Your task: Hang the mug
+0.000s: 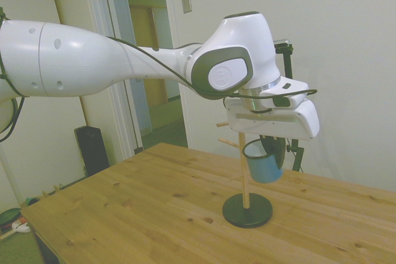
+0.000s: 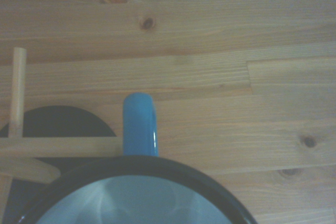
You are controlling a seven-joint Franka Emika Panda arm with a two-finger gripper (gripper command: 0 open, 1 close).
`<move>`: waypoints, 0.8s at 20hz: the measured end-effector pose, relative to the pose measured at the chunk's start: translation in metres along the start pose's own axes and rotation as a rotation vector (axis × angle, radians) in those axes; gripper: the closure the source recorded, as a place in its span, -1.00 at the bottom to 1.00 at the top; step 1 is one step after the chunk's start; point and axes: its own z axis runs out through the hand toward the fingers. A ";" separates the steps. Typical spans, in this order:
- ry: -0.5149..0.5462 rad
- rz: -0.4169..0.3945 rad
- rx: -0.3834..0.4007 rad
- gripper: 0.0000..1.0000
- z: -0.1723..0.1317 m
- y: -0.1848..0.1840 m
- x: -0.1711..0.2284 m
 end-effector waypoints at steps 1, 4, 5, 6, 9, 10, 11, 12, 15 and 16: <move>-0.002 -0.003 -0.001 1.00 0.001 -0.003 -0.002; -0.008 -0.012 -0.005 1.00 0.006 -0.011 -0.007; -0.011 -0.015 -0.008 1.00 0.008 -0.012 -0.009; -0.013 -0.017 -0.009 1.00 0.010 -0.014 -0.011; -0.014 -0.023 -0.019 1.00 0.017 -0.019 -0.019; -0.012 -0.026 -0.022 1.00 0.018 -0.021 -0.021; -0.011 -0.028 -0.025 1.00 0.019 -0.023 -0.024; -0.012 -0.029 -0.028 1.00 0.020 -0.024 -0.026; -0.010 -0.032 -0.028 1.00 0.021 -0.026 -0.030; -0.009 -0.032 -0.028 1.00 0.022 -0.026 -0.031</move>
